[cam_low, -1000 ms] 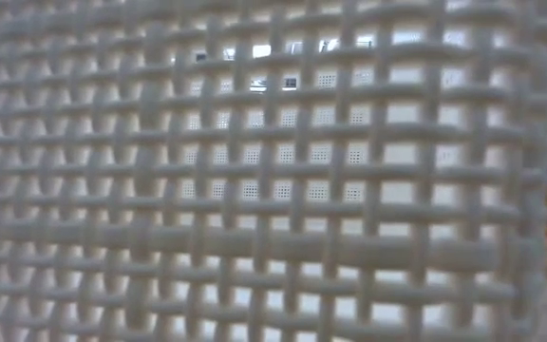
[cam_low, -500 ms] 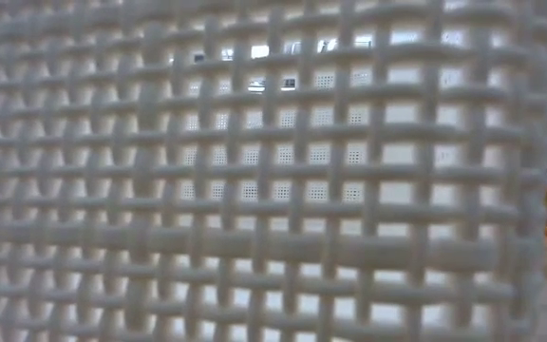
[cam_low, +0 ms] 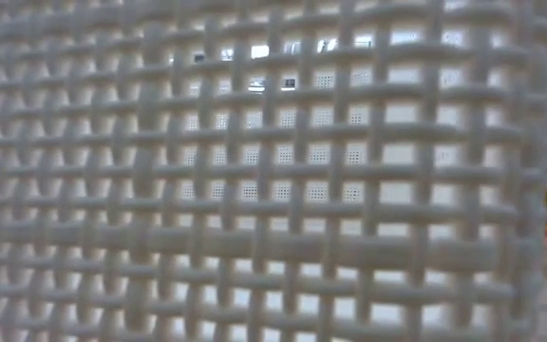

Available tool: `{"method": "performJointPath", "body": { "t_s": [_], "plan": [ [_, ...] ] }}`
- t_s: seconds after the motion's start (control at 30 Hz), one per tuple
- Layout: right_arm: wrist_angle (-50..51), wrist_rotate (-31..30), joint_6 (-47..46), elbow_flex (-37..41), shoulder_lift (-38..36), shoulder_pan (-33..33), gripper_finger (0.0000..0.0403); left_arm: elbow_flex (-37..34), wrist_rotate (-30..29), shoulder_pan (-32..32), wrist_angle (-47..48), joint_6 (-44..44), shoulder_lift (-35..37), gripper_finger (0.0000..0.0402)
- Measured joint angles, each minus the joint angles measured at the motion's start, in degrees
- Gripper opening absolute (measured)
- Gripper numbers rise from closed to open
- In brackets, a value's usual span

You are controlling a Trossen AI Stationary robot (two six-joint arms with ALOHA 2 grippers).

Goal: Pick & place medical supplies in basket/bin
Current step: Adjust the white laundry bin

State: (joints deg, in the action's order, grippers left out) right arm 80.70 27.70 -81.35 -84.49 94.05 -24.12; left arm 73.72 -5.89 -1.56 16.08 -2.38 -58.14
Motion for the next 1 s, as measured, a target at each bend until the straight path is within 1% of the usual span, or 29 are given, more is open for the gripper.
{"method": "performJointPath", "body": {
  "t_s": [0.07,0.17,0.27,0.37,0.53,0.67,0.8,0.9,1.0],
  "plan": [
    [-1.2,-3.8,-6.4,0.0,-3.7,-0.7,0.0219,0.0,0.0,0.0,0.0,-0.1,0.0,0.0155],
    [-6.1,-12.2,-15.1,0.0,-9.4,-1.7,0.0219,0.0,0.0,0.0,0.1,-0.1,0.0,0.0155],
    [-12.2,-20.6,-20.6,0.0,-13.2,-2.2,0.0219,0.0,0.0,0.0,2.0,-0.1,0.0,0.0155],
    [-13.0,-26.1,-24.2,0.0,-14.7,-3.0,0.0215,0.0,0.4,0.0,5.7,-2.6,0.0,0.0155],
    [-12.7,-27.8,-25.2,0.0,-15.0,-4.5,0.0206,0.0,7.4,-3.6,15.1,-7.3,0.3,0.0155],
    [-16.9,-28.2,-22.7,0.0,-14.4,-4.7,0.0200,0.0,8.7,-9.0,19.5,-9.1,0.0,0.0155],
    [-21.0,-28.7,-19.9,0.0,-14.1,-4.6,0.0196,0.0,8.7,-12.6,19.0,-14.0,-0.8,0.0155],
    [-21.2,-31.9,-18.6,0.0,-14.7,-5.1,0.0196,0.0,8.7,-15.2,16.4,-18.3,-3.2,0.0151],
    [-21.2,-36.1,-17.2,0.0,-16.5,-6.7,0.0196,0.0,9.0,-17.9,12.1,-21.0,-7.0,0.0137]
  ]
}}
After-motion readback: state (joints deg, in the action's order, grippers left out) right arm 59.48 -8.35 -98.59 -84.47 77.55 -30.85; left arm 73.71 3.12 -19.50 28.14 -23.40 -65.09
